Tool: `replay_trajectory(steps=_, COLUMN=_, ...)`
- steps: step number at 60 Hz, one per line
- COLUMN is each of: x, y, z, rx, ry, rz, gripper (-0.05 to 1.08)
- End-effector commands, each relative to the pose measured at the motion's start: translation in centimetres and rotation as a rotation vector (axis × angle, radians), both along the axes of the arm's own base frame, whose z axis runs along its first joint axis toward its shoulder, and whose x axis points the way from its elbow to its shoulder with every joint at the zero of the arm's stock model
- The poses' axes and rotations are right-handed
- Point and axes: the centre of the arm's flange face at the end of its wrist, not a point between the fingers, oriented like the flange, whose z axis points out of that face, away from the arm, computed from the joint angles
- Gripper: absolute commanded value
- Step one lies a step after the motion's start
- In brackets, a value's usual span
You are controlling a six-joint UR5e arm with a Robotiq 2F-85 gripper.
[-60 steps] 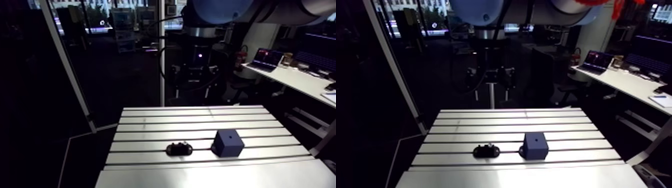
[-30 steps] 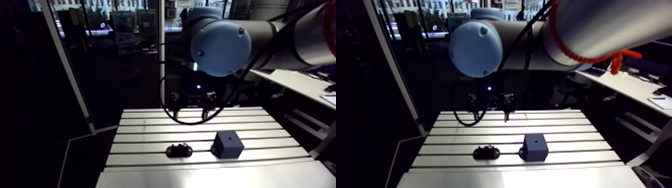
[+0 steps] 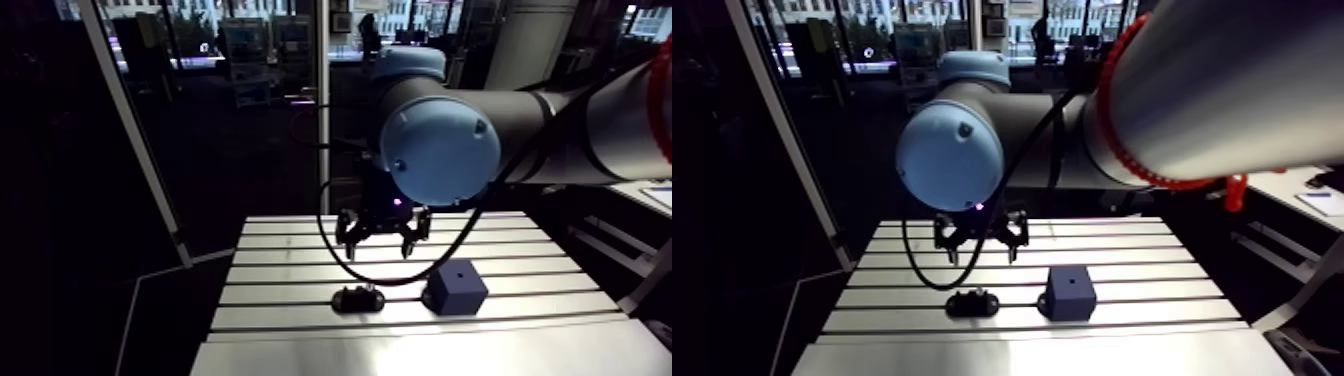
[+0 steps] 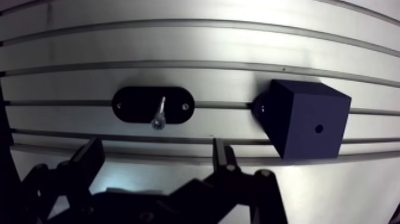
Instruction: Pick up the M10 bolt and insert it into the hole until fully seated.
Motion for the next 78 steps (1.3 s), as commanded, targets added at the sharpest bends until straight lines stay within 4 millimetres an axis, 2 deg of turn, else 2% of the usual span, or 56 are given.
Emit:
replay_trajectory(steps=1, x=0.2, y=-0.1, z=-0.8, rx=0.0, ry=0.011, rz=0.017, gripper=0.01)
replay_trajectory(steps=50, x=0.6, y=-0.2, z=-3.2, rx=-0.003, ry=-0.007, rz=0.029, gripper=0.04)
replay_trajectory(steps=78, x=0.6, y=-0.3, z=-4.7, rx=-0.002, ry=-0.009, rz=0.034, gripper=0.17)
